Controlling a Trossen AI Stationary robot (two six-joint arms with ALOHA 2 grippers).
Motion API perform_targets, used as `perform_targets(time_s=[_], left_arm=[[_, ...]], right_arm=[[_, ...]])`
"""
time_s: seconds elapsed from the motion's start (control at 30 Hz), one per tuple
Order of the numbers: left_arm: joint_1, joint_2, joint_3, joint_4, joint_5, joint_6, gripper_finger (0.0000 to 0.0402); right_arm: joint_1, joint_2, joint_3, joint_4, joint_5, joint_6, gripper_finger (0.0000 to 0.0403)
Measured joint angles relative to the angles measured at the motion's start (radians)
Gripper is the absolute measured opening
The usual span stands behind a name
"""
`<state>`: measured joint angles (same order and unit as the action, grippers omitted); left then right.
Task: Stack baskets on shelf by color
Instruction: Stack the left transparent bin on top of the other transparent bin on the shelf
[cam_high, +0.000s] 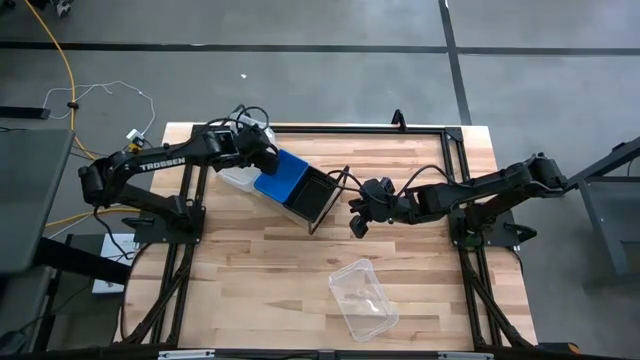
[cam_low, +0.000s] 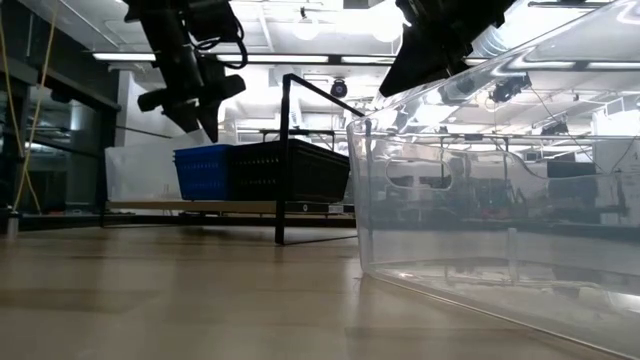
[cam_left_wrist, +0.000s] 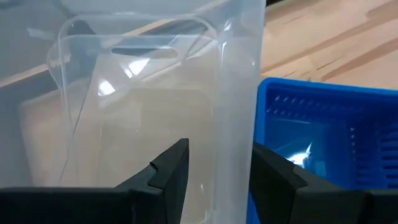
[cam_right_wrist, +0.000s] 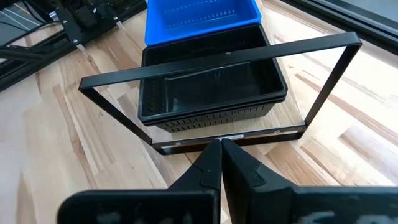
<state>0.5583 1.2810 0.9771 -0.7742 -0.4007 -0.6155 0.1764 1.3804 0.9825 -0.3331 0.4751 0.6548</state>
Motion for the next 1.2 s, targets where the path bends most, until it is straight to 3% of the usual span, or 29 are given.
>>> perform_targets(time_s=[0.6,0.8,1.0,1.2], left_arm=[[0.000,0.065,0.000,0.038,-0.038,0.016,0.0132],[0.000,0.065,0.000,0.040,-0.063,0.017,0.0088],[0.000,0.049,0.000,0.040,-0.074,0.048,0.0014],[0.000,0.018,0.000,0.046,-0.077,0.051,0.0008]], right_arm=[[0.000,0.000,0.000,0.000,0.002,0.000,0.0000],[0.000,0.000,0.000,0.000,0.022,0.000,0.0000],[0.000,0.000,0.000,0.000,0.023,0.013,0.0000],[0.000,0.000,0.000,0.000,0.029,0.019,0.0000]])
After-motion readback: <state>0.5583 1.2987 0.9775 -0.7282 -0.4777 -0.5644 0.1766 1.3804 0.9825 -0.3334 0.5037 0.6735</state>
